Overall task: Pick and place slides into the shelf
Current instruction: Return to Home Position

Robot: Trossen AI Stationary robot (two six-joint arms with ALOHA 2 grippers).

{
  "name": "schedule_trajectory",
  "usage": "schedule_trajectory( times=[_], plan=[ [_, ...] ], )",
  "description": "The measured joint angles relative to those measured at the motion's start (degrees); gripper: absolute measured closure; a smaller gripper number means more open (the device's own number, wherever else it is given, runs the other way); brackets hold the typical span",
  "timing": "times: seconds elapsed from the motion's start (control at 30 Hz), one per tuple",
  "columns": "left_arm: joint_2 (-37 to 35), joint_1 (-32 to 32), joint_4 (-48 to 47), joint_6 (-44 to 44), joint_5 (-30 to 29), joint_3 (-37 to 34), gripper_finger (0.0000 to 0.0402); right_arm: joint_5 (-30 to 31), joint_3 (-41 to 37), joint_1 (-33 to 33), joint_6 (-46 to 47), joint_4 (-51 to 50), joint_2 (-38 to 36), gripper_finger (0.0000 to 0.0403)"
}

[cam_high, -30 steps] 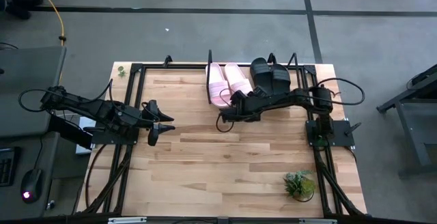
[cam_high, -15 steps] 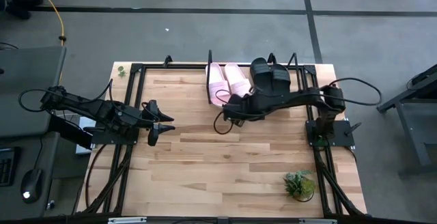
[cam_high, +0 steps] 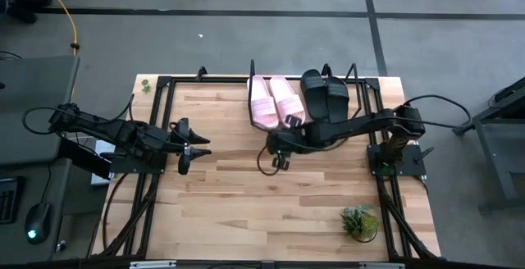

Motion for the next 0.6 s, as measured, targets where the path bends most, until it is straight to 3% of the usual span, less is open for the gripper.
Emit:
schedule_trajectory(
  times=[0.2,0.6],
  plan=[
    [0.0,0.0,2.2,1.8,0.6,0.0,0.0234,-4.2,0.0,3.7,-3.4,6.4,-0.1,0.0289],
    [-0.2,0.0,11.1,9.8,4.1,0.0,0.0234,-3.8,0.0,10.3,-5.2,10.1,-0.2,0.0289]
  ],
)
